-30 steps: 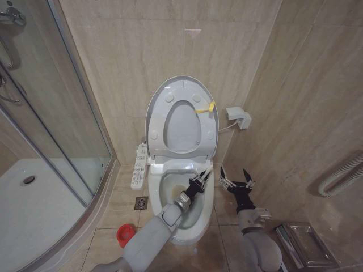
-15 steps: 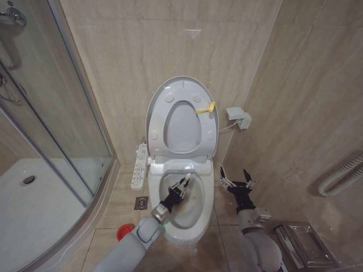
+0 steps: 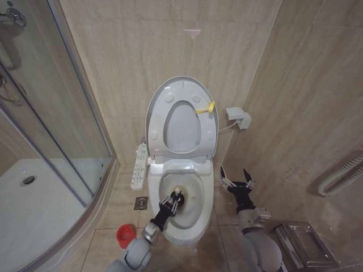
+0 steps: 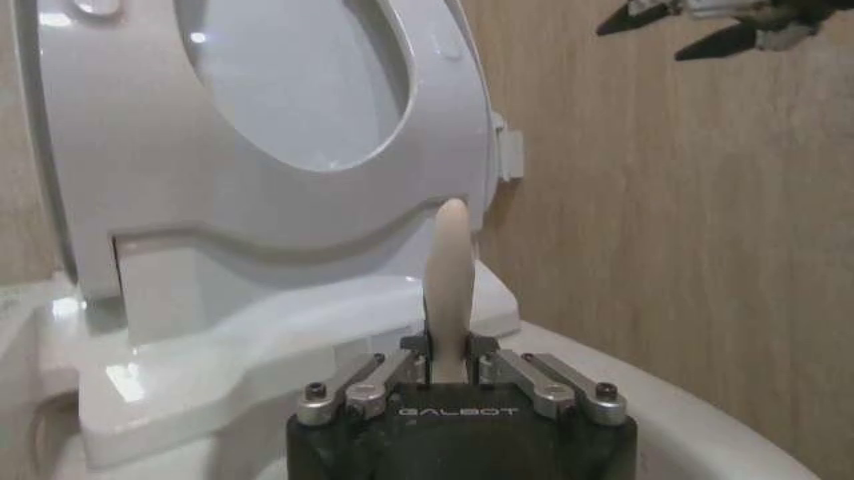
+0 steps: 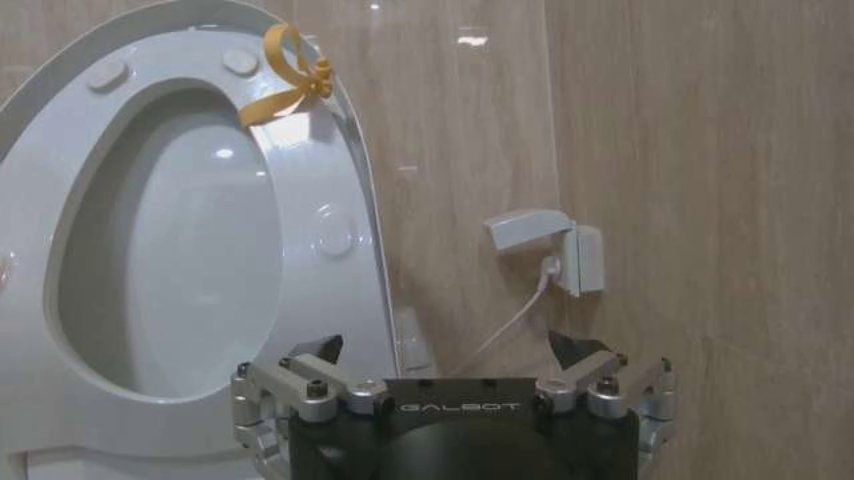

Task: Open the toilet lid, clean the toilet bowl with a toilet brush, close the toilet lid, and flush.

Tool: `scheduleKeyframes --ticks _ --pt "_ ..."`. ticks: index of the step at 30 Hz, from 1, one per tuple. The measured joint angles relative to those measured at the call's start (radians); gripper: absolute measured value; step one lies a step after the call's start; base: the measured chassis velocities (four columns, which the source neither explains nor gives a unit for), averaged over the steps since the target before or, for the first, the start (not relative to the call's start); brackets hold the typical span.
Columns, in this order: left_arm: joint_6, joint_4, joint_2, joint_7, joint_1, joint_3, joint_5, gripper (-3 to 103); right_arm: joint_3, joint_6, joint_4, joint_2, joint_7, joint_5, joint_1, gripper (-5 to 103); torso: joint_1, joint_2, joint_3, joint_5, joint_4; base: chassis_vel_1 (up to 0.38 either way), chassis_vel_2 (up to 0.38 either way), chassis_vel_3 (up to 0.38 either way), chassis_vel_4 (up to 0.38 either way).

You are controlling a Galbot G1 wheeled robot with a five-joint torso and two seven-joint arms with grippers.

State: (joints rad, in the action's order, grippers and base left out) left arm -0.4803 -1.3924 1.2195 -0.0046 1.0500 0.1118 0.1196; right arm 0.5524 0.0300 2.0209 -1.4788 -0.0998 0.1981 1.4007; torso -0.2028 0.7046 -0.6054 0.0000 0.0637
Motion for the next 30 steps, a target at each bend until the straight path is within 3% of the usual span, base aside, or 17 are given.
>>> scheduleKeyframes --ticks 10,16,30 --pt "-0.008 0.051 0.049 0.001 -0.121 0.016 -0.008 17 0.000 0.000 0.000 0.000 0.000 0.000 0.000 100 0.000 0.000 0.000 0.0002 0.0006 0.000 0.000 0.000 0.000" --pt "0.008 0.091 0.102 0.002 -0.222 0.080 -0.002 17 0.000 0.000 0.000 0.000 0.000 0.000 0.000 100 0.000 0.000 0.000 0.0003 0.0004 0.000 0.000 0.000 0.000" --pt "0.004 0.176 0.184 0.006 -0.284 0.160 0.000 16 0.000 0.000 0.000 0.000 0.000 0.000 0.000 100 0.000 0.000 0.000 0.0001 0.0004 0.000 0.000 0.000 0.000"
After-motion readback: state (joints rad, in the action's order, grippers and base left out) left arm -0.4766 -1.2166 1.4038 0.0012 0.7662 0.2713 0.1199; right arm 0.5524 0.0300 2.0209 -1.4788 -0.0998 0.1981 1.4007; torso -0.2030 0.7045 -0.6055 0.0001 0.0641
